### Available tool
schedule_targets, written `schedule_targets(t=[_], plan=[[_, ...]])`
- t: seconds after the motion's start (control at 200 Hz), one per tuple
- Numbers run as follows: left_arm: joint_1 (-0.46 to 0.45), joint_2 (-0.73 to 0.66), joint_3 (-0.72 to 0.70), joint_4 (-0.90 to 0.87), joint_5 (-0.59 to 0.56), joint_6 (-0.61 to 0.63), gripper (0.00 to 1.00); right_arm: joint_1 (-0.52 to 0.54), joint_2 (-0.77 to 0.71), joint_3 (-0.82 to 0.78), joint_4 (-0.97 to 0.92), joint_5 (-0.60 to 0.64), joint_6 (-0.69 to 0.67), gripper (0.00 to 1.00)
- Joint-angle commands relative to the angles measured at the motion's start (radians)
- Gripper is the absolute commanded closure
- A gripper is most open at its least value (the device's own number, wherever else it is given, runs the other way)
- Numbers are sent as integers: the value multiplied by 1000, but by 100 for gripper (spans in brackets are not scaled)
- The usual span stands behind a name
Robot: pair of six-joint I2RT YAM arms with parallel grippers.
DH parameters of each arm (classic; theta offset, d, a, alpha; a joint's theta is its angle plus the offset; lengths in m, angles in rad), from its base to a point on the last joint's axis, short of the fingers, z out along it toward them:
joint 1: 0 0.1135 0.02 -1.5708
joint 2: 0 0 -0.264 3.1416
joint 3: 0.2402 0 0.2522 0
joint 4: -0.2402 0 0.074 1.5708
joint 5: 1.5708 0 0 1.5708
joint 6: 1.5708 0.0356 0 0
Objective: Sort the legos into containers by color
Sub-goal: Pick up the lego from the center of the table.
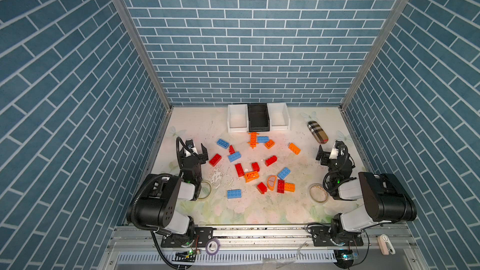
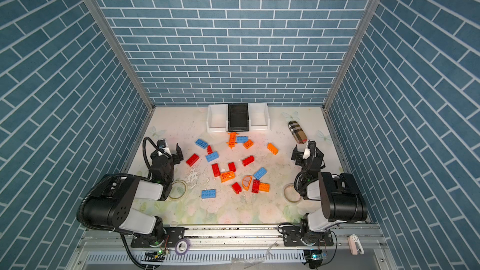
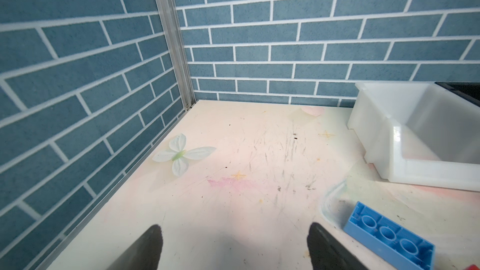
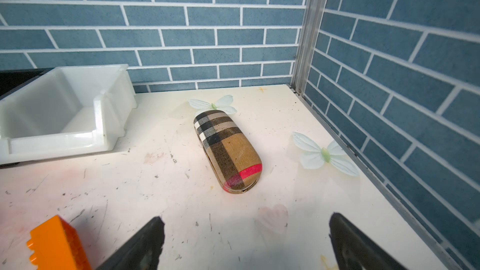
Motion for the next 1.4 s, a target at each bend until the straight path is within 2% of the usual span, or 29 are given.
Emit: schedule_targets(t=[0.0,0.075,0.135,0.28,0.415,0.575,0.67,0.815,1.015,1.1,1.24,1.395], plan=[[-16,-49,-26,54,-48,32,11,11,-22,-43,115,26,-45,3],[-55,-103,3,-55,-63,68,11,20,-71,-82,152,39,-52,2],[-85,-125,44,-151,-90,78,11,56,-142,-87,105,83,-78,2],[-138,-109,175,-356,-163,80,12,129,-276,-5,-135,166,-127,1],[-212,-103,289,-492,-204,102,13,156,-367,91,-379,181,-29,1],[-278,-90,461,-748,-84,49,14,168,-361,291,-750,173,151,1],[-289,-50,551,-885,35,1,15,169,-315,389,-895,166,258,1],[-308,9,660,-1058,158,-107,17,171,-233,519,-1061,-18,298,1],[-357,71,703,-1138,295,-224,17,171,-122,617,-1159,-170,310,3],[-382,113,726,-1147,316,-266,20,170,-82,640,-1182,-220,316,5],[-412,198,795,-1164,322,-306,32,172,-38,671,-1226,-270,334,6],[-431,301,919,-1194,322,-327,36,173,-36,672,-1238,-303,356,7]])
